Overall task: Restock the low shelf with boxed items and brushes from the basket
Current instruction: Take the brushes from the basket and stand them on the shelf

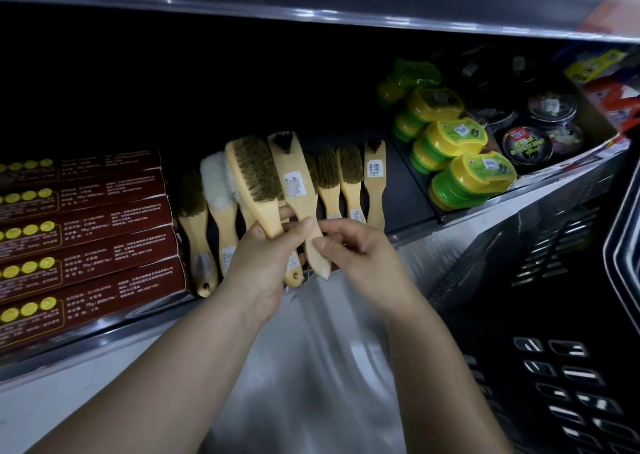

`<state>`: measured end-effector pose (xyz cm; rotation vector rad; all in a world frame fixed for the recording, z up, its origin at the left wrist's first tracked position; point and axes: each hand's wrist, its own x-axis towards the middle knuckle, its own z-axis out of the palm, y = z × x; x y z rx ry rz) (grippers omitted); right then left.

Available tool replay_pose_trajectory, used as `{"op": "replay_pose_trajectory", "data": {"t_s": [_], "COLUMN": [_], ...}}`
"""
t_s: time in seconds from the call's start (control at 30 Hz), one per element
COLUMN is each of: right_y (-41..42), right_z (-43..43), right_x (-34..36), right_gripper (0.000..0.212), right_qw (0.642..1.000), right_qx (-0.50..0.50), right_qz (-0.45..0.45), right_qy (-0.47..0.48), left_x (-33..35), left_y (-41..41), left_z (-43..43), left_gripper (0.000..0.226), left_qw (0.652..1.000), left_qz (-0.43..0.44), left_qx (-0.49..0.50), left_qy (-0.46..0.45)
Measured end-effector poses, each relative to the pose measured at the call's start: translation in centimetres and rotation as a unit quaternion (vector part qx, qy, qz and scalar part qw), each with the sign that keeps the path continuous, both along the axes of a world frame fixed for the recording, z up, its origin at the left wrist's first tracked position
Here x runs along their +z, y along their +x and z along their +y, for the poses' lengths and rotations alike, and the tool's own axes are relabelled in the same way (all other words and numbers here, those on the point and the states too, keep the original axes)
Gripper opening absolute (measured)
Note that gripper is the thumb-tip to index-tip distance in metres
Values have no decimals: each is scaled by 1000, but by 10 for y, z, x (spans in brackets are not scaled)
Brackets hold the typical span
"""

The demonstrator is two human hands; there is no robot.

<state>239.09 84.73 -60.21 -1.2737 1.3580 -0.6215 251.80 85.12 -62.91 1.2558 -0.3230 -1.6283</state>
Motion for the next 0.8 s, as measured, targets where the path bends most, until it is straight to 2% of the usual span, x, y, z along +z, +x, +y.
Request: {"op": "replay_pose_trajectory", "data": {"t_s": [0.07, 0.17, 0.23, 0.3, 0.4, 0.53, 0.63, 0.8], "right_y": [-11, -35, -55, -68, -72, -69, -73, -64], "right_z": [-1, -19, -39, -57, -71, -74, -71, -61], "right_x": [-4, -10, -19, -28, -44, -53, -56, -47], "right_gripper": [15, 15, 15, 5, 14, 21, 24, 32], "right_qw": [998, 968, 930, 909, 902, 899, 878, 867], "right_qx": [-57, -248, -364, -402, -386, -290, -256, -237], "right_qz": [-21, -16, 30, 101, 187, 322, 398, 429], "right_qy": [5, -23, -46, -51, -50, -57, -73, -95], "left_x": [2, 3, 3, 1, -2, -3, 0, 1], "left_y": [-3, -4, -3, -1, -1, 0, 1, 3], "left_z": [1, 0, 1, 4, 9, 11, 13, 18], "left_gripper": [14, 20, 28, 27, 12, 16, 19, 25], "left_qw": [999, 997, 997, 996, 996, 998, 1000, 999], "left_qz": [34, 54, 37, 10, -15, -28, -14, -29], "left_qx": [-12, 15, 34, 54, 59, 43, 22, -33], "left_qy": [13, 51, 61, 64, 58, 34, 12, -22]}}
